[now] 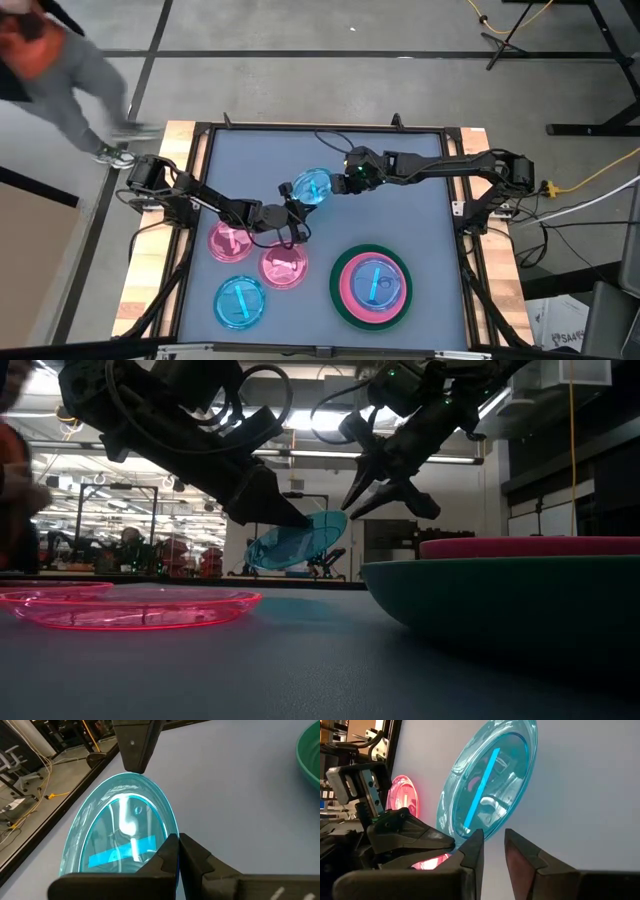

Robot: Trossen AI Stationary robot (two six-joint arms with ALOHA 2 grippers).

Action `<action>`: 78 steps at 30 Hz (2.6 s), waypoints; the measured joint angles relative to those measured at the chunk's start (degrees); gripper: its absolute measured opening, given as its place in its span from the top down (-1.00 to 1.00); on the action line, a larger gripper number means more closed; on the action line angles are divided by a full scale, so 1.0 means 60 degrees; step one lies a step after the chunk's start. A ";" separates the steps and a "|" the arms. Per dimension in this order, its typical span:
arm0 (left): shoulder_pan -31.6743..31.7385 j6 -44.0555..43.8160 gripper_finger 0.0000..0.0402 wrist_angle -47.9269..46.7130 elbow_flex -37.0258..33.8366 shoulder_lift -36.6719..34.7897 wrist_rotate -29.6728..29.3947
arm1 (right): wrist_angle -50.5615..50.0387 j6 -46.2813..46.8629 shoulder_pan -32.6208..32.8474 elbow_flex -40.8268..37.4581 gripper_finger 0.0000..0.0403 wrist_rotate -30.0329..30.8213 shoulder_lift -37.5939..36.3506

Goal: Stack plastic plates
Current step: Stack the top blue plate on top of the blue plate

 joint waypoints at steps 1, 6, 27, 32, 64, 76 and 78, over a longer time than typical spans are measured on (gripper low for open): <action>0.0000 0.0002 1.00 0.0000 0.0000 0.0000 0.0000 | 0.0002 0.0000 0.0000 0.0000 0.66 0.0000 0.0000; 0.0000 0.0002 1.00 0.0000 0.0000 0.0000 0.0000 | 0.0000 0.0020 0.0000 0.0000 0.66 0.0004 0.0000; -0.0004 0.0339 1.00 0.0011 0.0000 0.0000 -0.0159 | -0.0003 0.0506 0.0000 0.0004 0.66 0.1028 0.0000; -0.0003 0.0484 1.00 0.0055 0.0000 0.0000 -0.0220 | -0.0004 0.0506 0.0000 0.0004 0.66 0.1103 0.0000; -0.0003 0.2012 1.00 0.0579 0.0000 0.0000 -0.0321 | 0.0000 0.0495 0.0007 0.0004 0.66 0.1446 0.0000; 0.0000 0.2242 1.00 0.0718 0.0000 0.0000 -0.0324 | -0.0004 0.0400 0.0007 0.0004 0.66 0.1406 0.0004; 0.0000 0.2242 1.00 0.0718 0.0000 0.0000 -0.0322 | -0.0004 0.0393 0.0007 0.0004 0.66 0.1406 0.0004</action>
